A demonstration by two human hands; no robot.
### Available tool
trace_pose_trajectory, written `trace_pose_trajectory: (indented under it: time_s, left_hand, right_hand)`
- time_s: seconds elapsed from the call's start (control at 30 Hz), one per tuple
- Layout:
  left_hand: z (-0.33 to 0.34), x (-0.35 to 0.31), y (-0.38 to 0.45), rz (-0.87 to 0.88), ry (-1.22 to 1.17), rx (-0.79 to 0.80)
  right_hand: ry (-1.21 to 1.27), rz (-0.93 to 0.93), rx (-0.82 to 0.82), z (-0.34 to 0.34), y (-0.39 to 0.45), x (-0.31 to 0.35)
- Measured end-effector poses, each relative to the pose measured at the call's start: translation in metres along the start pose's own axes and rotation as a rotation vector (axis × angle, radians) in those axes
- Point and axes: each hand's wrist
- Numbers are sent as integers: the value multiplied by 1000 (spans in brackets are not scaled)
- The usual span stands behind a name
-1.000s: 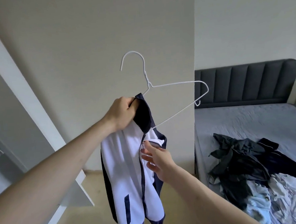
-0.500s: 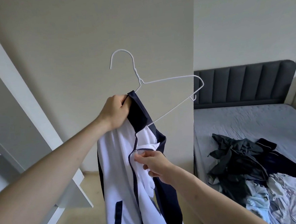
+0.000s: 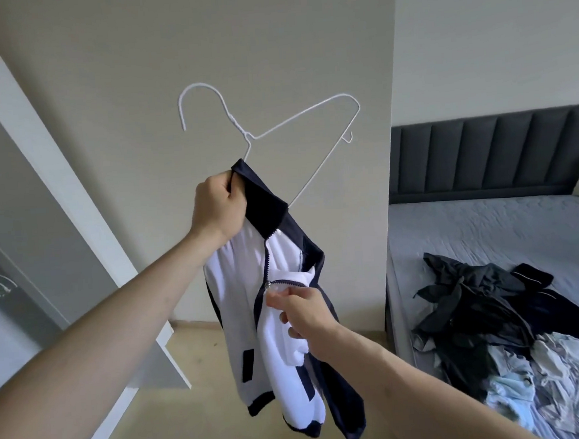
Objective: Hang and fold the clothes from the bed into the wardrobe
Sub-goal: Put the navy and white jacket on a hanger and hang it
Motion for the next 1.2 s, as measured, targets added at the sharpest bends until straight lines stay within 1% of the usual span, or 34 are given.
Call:
trace_pose_trajectory:
  time_s: [0.07,0.13,0.2,0.3,0.33,0.43,0.53,0.7,0.83,0.93,0.97,1.07,1.17,1.2]
  left_hand:
    - [-2,-4,1,14,4,4]
    - [-1,-11,-1,17,-12,0]
    - [-2,-13,-2,-28,-43,-21]
    - [-12,-7,3,-102,-94,-94]
    - [-17,-6,8,-102,-95,-97]
    - [-29,-11,16,-71,-41,-60]
    - [-33,-10,15,-109,-120,-80]
    - [-26,-6,5,-117,-166,32]
    - [-21,-13,-3,-110,-178,56]
    - [-30,-15,1,-140,-248,26]
    - [-34,-15,3,-127,-227,36]
    - [-42,-14,4,-29,-53,116]
    - [-46,-13,2,13,-35,187]
    - [-49,-14,2,25,-32,212]
  right_hand:
    - [-30,-31,48,8,-1,1]
    - [-34,-45,28,11,4,4]
    - [-76,-69,-7,9,9,3]
    - [-209,-6,30,4,3,-19]
    - [-202,18,52,3,-2,-30]
    - [-157,42,102,5,-10,-39]
    - [-155,82,133,1,-6,-30]
    - [-358,150,243,3,-6,-31]
    - [-281,273,261,10,-7,-38]
    - [-186,372,233,-3,-13,-47]
    - [-148,373,239,-6,-16,-50]
    - [-76,290,256,-16,-17,-46]
    - [49,262,273,-35,-5,-36]
    - [85,275,250,-41,0,-33]
Point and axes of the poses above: each hand's wrist, its own y-axis towards the middle knuckle, its own z-axis out of the palm, x = y × z, and after that the axes turned 14 degrees about -z, right-handed
